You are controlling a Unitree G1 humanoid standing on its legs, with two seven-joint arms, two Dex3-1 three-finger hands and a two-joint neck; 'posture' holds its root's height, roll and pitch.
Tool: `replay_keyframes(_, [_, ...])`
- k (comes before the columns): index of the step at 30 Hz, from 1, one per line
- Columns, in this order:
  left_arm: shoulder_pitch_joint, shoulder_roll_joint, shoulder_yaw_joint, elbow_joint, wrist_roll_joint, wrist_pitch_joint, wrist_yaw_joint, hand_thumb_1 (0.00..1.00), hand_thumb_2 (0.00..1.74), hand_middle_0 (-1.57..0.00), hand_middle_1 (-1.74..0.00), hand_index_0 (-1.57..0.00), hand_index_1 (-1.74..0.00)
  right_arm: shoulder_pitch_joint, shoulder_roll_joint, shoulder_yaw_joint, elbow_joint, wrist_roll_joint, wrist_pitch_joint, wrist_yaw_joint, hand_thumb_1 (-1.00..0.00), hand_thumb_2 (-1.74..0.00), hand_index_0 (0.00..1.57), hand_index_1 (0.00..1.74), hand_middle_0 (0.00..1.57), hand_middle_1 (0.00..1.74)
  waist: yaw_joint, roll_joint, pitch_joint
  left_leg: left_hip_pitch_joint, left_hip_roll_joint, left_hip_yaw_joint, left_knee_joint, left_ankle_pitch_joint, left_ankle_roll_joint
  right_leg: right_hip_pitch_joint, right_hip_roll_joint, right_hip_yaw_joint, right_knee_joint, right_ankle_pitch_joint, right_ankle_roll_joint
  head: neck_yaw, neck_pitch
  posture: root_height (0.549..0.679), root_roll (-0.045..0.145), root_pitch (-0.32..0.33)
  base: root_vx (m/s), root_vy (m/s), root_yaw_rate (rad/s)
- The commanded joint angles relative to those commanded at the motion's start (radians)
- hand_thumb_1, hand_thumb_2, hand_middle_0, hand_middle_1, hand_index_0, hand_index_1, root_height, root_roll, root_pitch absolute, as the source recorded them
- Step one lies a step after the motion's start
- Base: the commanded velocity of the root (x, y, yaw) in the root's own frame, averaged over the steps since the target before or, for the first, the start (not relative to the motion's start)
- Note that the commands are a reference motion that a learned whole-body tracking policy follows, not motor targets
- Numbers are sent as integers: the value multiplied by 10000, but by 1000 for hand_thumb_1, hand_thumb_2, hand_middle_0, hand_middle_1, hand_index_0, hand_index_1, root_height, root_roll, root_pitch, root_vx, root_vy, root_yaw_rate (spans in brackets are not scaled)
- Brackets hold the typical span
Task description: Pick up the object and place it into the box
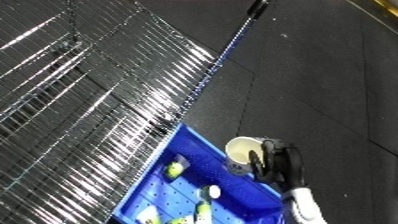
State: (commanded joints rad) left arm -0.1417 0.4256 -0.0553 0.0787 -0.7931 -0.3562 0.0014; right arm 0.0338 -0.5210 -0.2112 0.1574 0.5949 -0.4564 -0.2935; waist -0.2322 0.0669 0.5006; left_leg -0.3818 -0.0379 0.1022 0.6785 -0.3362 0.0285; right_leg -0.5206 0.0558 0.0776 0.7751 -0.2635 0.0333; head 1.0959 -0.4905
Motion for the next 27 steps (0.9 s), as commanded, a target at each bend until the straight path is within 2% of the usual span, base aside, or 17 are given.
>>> replay_keyframes(3, [-103,-29,-96,91,-27,-43,1,1000,1740,-1570,-1740,-1570,-1740,-127,-78,100,243,162,76,127,-550,-957,864,957,864,957,10,54,5,10,-19,9,-39,23,-7,-4,-25,17,-61,37,-3,-16,-11,639,74,62,-12,22,-19])
replay_keyframes(4, [-103,-29,-96,91,-27,-43,1,1000,1740,-1570,-1740,-1570,-1740,-127,-78,100,243,162,76,127,-550,-957,864,957,864,957,10,54,5,10,-19,9,-39,23,-7,-4,-25,17,-61,37,-3,-16,-11,639,74,62,-14,19,-15])
replay_keyframes(5, [-181,-61,-155,141,-23,-55,8,1000,1740,-1570,-1740,-1570,-1740,-200,-108,176,401,254,97,200,-450,-783,706,783,706,783,25,84,1,8,-33,6,-63,35,-10,-13,-37,24,-85,51,-6,-29,-16,639,75,63,-14,10,-3])
replay_keyframes(14, [-424,-136,-318,256,50,14,116,1000,1740,-1570,-1740,-1570,-1740,-366,-46,437,550,200,185,271,0,0,0,0,0,0,83,107,-5,-35,-84,-46,-84,73,-17,-45,-42,26,-68,77,-13,-165,-120,639,75,64,-4,0,16])
replay_keyframes(27, [-421,-175,-344,279,121,74,134,1000,1740,-1570,-1740,-1570,-1740,-316,237,583,368,2,236,367,0,0,0,0,0,0,208,-5,-15,-90,-93,-154,-46,93,-8,-25,-30,-37,28,53,-23,-628,-449,639,72,62,9,-13,37])
